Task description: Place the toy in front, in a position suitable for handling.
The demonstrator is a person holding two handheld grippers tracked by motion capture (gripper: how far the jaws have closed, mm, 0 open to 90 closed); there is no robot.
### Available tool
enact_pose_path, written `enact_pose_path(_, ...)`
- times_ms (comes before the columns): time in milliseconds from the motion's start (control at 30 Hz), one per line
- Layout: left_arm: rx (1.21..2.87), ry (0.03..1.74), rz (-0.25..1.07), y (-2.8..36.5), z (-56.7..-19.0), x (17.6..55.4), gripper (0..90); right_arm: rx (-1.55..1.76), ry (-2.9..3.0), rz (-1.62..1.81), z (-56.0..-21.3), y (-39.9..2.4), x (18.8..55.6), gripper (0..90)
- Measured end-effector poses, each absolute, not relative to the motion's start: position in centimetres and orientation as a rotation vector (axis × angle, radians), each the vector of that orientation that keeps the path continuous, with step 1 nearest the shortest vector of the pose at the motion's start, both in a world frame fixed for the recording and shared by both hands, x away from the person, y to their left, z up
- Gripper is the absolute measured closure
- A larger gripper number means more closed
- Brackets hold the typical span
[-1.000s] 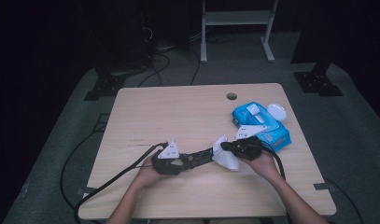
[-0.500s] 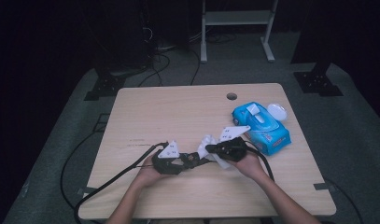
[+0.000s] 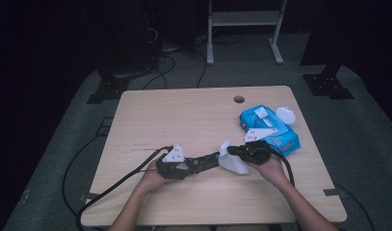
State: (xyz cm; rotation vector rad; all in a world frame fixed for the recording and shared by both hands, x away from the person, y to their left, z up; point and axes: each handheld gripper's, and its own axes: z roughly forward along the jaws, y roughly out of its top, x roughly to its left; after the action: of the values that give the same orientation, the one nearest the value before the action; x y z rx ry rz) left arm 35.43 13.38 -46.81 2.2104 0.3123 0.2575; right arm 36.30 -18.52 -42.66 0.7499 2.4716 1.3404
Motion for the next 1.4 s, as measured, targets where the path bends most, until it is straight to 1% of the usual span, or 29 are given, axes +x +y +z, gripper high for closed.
enact_pose_path(200, 2.209, 0.31, 0.259, 13.4, -46.8, 35.5, 58.3, 0.697, 2.415, 1.397, -40.2, -18.8, 35.1, 88.3)
enact_pose_path(333, 2.207, 0.313, 0.258, 13.3, -46.9, 35.5, 58.3, 0.639, 2.409, 1.45, -38.9, -17.4, 34.6, 88.3)
enact_pose_path(433, 2.205, 0.312, 0.258, 13.3, -46.9, 35.5, 58.3, 0.592, 2.445, 1.459, -39.2, -15.1, 34.7, 88.3)
enact_pose_path(567, 2.198, 0.313, 0.251, 13.3, -46.9, 35.6, 58.3, 0.551, 2.509, 1.415, -40.7, -12.1, 35.1, 88.3)
enact_pose_path(667, 2.198, 0.311, 0.252, 13.3, -47.0, 35.6, 58.3, 0.549, 2.559, 1.338, -42.0, -11.0, 35.5, 88.3)
enact_pose_path(733, 2.197, 0.31, 0.251, 13.3, -47.0, 35.6, 58.3, 0.557, 2.561, 1.335, -42.5, -11.3, 35.7, 88.3)
enact_pose_path(1000, 2.195, 0.311, 0.254, 13.3, -47.0, 35.7, 58.3, 0.638, 2.518, 1.272, -42.1, -14.9, 36.1, 88.3)
enact_pose_path(1067, 2.195, 0.312, 0.254, 13.3, -47.0, 35.6, 58.3, 0.646, 2.517, 1.267, -42.1, -15.0, 36.0, 88.3)
enact_pose_path(1300, 2.188, 0.316, 0.236, 13.3, -47.1, 35.8, 57.5, 0.588, 2.546, 1.29, -42.3, -13.2, 35.7, 88.3)
enact_pose_path(1400, 2.215, 0.315, 0.223, 13.1, -47.4, 35.9, 53.5, 0.607, 2.543, 1.319, -42.5, -13.6, 35.9, 88.3)
